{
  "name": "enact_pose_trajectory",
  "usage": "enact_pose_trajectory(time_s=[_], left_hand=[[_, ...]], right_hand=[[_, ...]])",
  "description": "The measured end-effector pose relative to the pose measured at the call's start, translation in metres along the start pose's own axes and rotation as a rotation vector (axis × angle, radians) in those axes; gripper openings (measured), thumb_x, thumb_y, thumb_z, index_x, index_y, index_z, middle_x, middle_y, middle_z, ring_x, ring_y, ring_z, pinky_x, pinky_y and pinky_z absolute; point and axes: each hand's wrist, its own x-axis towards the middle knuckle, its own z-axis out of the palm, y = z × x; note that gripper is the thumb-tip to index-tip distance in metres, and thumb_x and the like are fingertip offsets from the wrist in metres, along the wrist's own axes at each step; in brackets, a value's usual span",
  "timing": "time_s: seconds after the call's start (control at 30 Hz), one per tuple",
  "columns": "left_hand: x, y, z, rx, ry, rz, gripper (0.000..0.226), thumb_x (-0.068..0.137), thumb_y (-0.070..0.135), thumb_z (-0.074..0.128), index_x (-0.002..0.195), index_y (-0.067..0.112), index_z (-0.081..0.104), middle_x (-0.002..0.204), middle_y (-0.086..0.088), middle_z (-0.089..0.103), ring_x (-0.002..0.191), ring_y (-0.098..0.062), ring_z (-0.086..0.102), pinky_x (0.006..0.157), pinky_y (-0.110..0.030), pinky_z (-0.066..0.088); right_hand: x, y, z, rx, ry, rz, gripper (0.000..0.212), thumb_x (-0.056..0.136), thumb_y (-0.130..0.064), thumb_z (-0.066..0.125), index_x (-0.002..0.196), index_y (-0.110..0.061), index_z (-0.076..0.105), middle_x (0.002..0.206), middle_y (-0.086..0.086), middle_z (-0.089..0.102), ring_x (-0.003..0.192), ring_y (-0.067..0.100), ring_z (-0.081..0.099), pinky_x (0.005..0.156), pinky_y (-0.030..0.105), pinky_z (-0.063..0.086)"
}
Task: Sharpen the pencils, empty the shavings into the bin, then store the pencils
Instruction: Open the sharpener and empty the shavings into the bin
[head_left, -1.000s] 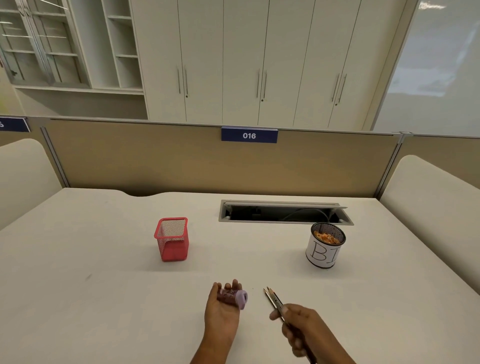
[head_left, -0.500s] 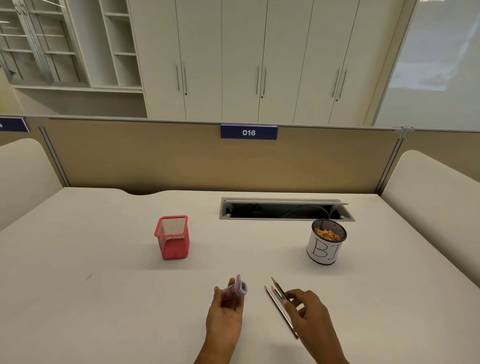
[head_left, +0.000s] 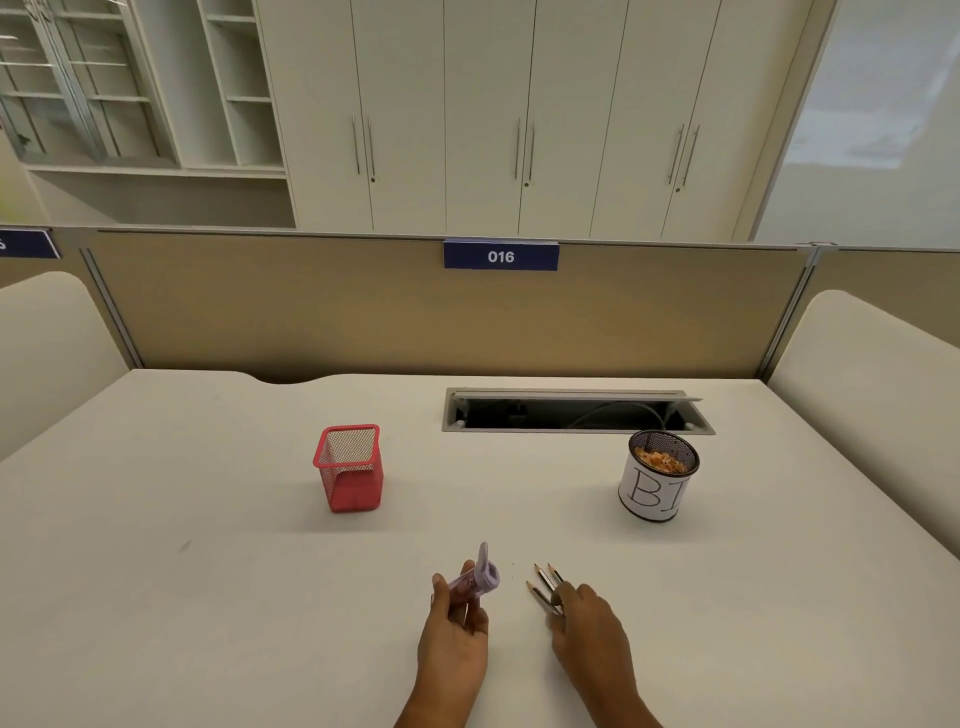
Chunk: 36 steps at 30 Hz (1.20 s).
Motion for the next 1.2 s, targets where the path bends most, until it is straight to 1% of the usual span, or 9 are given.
enact_pose_trajectory(time_s=[0.2, 0.37, 0.47, 0.6, 0.7, 0.83, 0.97, 1.13, 1.2], left_hand=[[0.000, 0.001, -0.001, -0.036, 0.049, 0.023, 0.026, 0.097, 0.024, 0.042, 0.079, 0.007, 0.051, 0.048, -0.004, 0.066, 0.076, -0.013, 0.050, 0.065, -0.023, 0.038], [0.000, 0.000, 0.001, -0.046, 0.086, 0.020, 0.026, 0.097, 0.023, 0.044, 0.079, 0.005, 0.050, 0.082, -0.008, 0.055, 0.075, -0.014, 0.049, 0.071, -0.022, 0.040], [-0.003, 0.002, 0.002, -0.060, 0.092, 0.025, 0.027, 0.097, 0.023, 0.044, 0.079, 0.004, 0.051, 0.083, -0.009, 0.053, 0.076, -0.014, 0.049, 0.087, -0.022, 0.038], [-0.002, 0.005, -0.002, -0.095, 0.101, 0.014, 0.026, 0.096, 0.022, 0.044, 0.081, 0.003, 0.051, 0.082, -0.010, 0.051, 0.074, -0.014, 0.049, 0.073, -0.022, 0.047], [0.000, 0.007, -0.005, -0.122, 0.105, 0.023, 0.025, 0.097, 0.020, 0.045, 0.079, 0.004, 0.052, 0.081, -0.011, 0.052, 0.069, -0.014, 0.055, 0.047, -0.015, 0.052], [-0.003, 0.006, -0.004, -0.109, 0.106, 0.034, 0.026, 0.097, 0.019, 0.044, 0.078, 0.004, 0.051, 0.081, -0.012, 0.051, 0.073, -0.015, 0.051, 0.056, -0.019, 0.052], [-0.011, 0.001, 0.002, -0.108, 0.100, -0.006, 0.027, 0.097, 0.020, 0.044, 0.077, 0.004, 0.051, 0.081, -0.010, 0.051, 0.074, -0.016, 0.049, 0.059, -0.021, 0.048], [-0.015, -0.011, 0.006, -0.059, 0.084, -0.081, 0.038, 0.096, 0.022, 0.045, 0.072, -0.004, 0.059, 0.081, -0.009, 0.055, 0.072, -0.019, 0.050, 0.047, -0.024, 0.051], [-0.019, -0.015, 0.006, -0.037, 0.042, -0.123, 0.030, 0.095, 0.023, 0.046, 0.082, -0.002, 0.055, 0.084, -0.011, 0.056, 0.068, -0.023, 0.054, 0.035, -0.019, 0.048]], right_hand=[[0.001, 0.000, 0.006, -0.032, 0.095, -0.015, 0.019, 0.075, -0.016, 0.071, 0.092, -0.009, 0.066, 0.083, 0.011, 0.067, 0.076, 0.029, 0.064, 0.057, 0.028, 0.033], [0.008, 0.004, 0.013, -0.102, 0.069, -0.023, 0.047, 0.019, -0.025, 0.094, 0.055, -0.021, 0.063, 0.042, 0.000, 0.051, 0.033, 0.016, 0.051, 0.038, 0.017, 0.017], [0.005, 0.003, 0.012, -0.115, 0.070, -0.027, 0.043, 0.032, -0.025, 0.093, 0.063, -0.019, 0.065, 0.051, 0.002, 0.057, 0.042, 0.017, 0.056, 0.043, 0.017, 0.023], [0.001, 0.002, 0.006, 0.059, 0.046, -0.009, 0.025, 0.086, -0.025, 0.059, 0.109, -0.015, 0.060, 0.095, 0.002, 0.056, 0.093, 0.022, 0.056, 0.068, 0.024, 0.034], [-0.002, 0.008, 0.005, 0.148, 0.100, -0.009, 0.021, 0.088, -0.022, 0.055, 0.107, -0.016, 0.061, 0.084, -0.004, 0.044, 0.082, 0.014, 0.047, 0.067, 0.021, 0.036], [-0.011, 0.011, -0.003, 0.274, 0.083, -0.001, 0.019, 0.088, -0.015, 0.055, 0.089, -0.034, 0.060, 0.075, -0.010, 0.045, 0.071, 0.004, 0.052, 0.058, 0.012, 0.036], [-0.017, 0.011, -0.007, 0.405, 0.060, -0.052, 0.063, 0.083, -0.010, 0.060, 0.082, -0.070, 0.041, 0.074, -0.013, 0.052, 0.085, -0.016, 0.048, 0.066, 0.004, 0.040], [-0.019, -0.010, -0.024, 0.566, -0.053, -0.195, 0.053, 0.071, -0.038, 0.066, 0.098, -0.075, 0.039, 0.097, -0.017, 0.061, 0.099, -0.009, 0.051, 0.069, 0.004, 0.044], [-0.019, -0.020, -0.032, 0.597, -0.117, -0.248, 0.052, 0.064, -0.053, 0.057, 0.105, -0.074, 0.034, 0.118, -0.031, 0.046, 0.108, -0.010, 0.048, 0.074, 0.005, 0.044]])
